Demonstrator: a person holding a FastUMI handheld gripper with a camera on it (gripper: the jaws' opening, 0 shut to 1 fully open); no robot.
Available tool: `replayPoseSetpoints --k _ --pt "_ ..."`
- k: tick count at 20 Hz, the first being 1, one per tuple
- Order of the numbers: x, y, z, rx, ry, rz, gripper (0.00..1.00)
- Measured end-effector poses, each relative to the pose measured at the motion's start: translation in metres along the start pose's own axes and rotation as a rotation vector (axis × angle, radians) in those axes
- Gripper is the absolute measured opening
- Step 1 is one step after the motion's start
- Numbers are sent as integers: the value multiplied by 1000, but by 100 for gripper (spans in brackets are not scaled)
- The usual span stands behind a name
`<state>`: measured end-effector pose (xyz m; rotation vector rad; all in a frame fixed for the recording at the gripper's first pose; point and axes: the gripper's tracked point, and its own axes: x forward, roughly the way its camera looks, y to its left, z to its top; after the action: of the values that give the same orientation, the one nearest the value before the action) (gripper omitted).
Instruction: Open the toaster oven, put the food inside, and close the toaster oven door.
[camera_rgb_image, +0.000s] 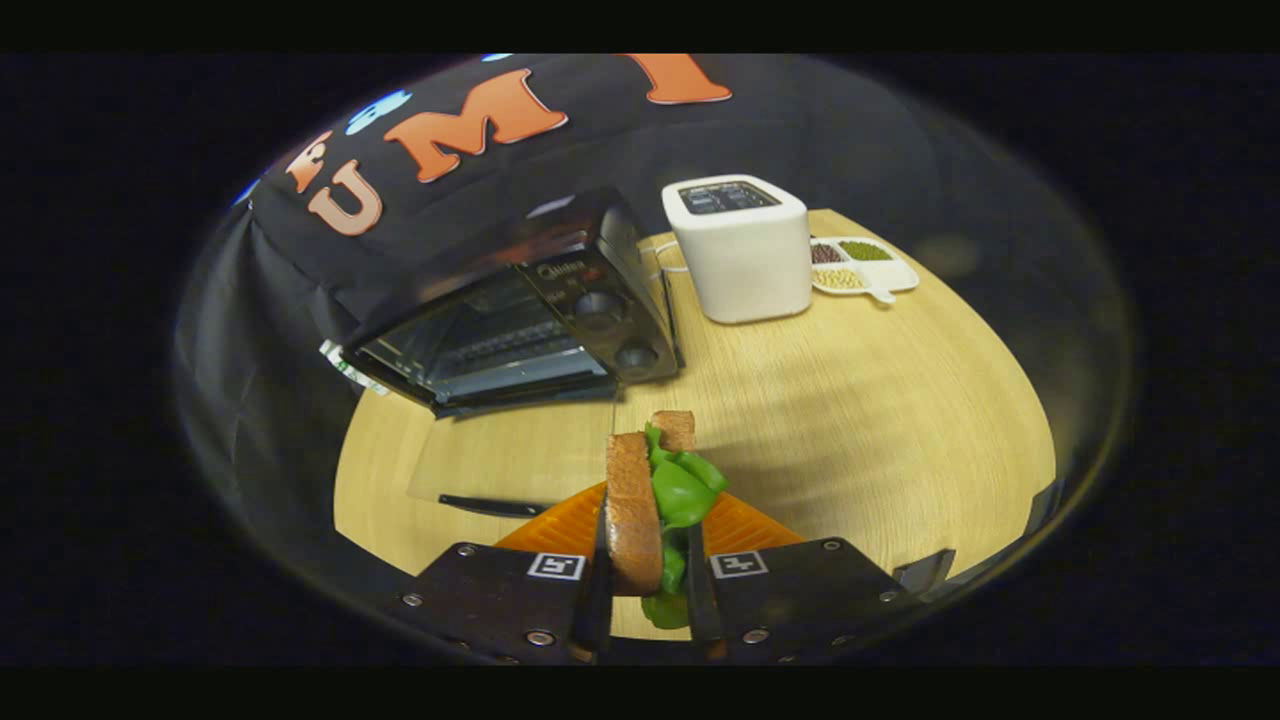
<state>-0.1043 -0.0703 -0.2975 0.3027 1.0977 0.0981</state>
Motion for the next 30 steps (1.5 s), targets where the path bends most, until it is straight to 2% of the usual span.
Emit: replayPoseSetpoints --k 5,8,18,23,27,30 --pt "-4 63 37 29 -89 106 31" --pt "15 94 35 44 -82 144 31" --pt "87 165 42 261 -79 274 31" --pt "123 174 60 354 -174 264 31" --pt "141 180 76 447 -246 296 31" --pt "159 174 79 454 -261 249 31"
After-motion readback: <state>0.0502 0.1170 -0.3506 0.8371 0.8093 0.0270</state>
